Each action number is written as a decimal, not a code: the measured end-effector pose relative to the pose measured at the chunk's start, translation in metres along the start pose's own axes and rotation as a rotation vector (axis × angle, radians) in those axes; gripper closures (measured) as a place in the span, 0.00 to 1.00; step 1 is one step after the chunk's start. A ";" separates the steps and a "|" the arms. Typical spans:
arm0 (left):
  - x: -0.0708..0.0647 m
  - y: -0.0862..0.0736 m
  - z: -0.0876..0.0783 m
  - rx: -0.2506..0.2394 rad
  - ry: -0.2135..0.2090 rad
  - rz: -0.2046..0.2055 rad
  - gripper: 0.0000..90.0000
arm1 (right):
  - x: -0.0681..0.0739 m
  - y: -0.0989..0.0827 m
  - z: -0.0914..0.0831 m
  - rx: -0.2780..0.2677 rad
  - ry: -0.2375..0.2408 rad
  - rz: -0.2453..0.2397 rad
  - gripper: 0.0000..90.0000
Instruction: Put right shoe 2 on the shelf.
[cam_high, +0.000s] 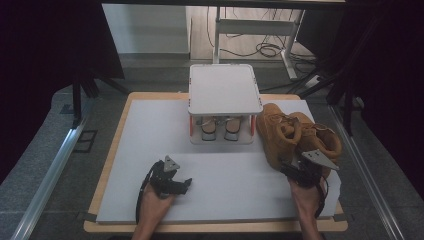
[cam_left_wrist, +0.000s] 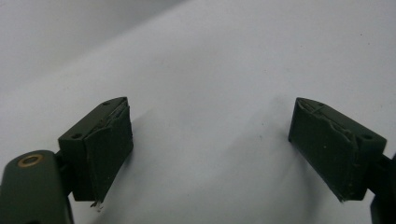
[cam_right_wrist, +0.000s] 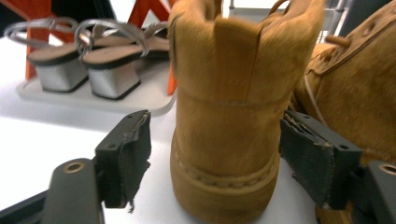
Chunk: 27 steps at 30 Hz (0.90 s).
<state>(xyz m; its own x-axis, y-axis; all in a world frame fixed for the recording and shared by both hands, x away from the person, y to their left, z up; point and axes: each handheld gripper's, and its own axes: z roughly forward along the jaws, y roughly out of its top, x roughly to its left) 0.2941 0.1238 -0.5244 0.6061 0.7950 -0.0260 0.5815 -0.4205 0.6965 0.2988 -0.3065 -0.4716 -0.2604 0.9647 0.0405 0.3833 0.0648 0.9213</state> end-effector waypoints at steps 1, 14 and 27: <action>0.000 0.000 0.000 0.000 0.000 0.000 0.15 | 0.000 0.002 0.001 -0.004 -0.008 0.005 0.26; 0.000 0.000 0.000 0.001 0.000 0.000 0.15 | 0.001 0.012 0.015 -0.047 -0.066 0.029 0.18; 0.000 0.000 0.000 0.001 0.000 0.000 0.15 | 0.004 0.021 0.032 -0.070 -0.110 0.037 0.14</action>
<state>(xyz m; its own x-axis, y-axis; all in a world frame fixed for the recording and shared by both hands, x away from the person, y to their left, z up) 0.2941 0.1239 -0.5243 0.6061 0.7949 -0.0260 0.5819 -0.4209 0.6959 0.3339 -0.2929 -0.4643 -0.1475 0.9884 0.0358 0.3274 0.0146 0.9448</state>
